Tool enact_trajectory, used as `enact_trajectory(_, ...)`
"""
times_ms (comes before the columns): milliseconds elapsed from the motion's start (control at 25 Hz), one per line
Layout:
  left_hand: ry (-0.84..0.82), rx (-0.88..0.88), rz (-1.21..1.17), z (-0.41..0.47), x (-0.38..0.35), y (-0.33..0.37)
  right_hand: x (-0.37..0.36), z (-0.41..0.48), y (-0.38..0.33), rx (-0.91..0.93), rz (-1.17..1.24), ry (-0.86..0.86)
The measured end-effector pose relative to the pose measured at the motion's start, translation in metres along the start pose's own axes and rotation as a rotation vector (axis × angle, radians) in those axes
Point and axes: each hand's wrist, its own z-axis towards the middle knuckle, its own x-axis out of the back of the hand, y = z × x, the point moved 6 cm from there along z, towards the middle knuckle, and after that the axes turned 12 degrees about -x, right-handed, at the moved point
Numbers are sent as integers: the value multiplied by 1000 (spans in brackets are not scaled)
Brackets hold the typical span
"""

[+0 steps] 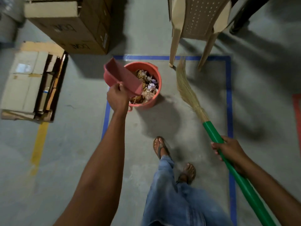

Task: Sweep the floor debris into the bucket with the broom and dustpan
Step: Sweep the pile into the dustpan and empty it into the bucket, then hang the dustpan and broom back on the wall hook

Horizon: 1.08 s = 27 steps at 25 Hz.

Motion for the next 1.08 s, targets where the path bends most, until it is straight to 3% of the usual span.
enact_trajectory(120,41,317,-259,-61,11,-19,11,-17,40,-106,173,-150)
enact_trajectory(240,-12,424,-395,-136,0,-22,19,-48,92,-199,280,-256)
enact_trajectory(440,-236,609,-688,-270,-33,-14,26,-100,204,-232,281,-157)
enact_trajectory(760,-785,228,-593,-391,-42,-24,-68,-203,425,-442,472,162)
enact_trajectory(1080,-1092,-11,-238,-480,-14,-97,-208,-292,571,-598,748,93)
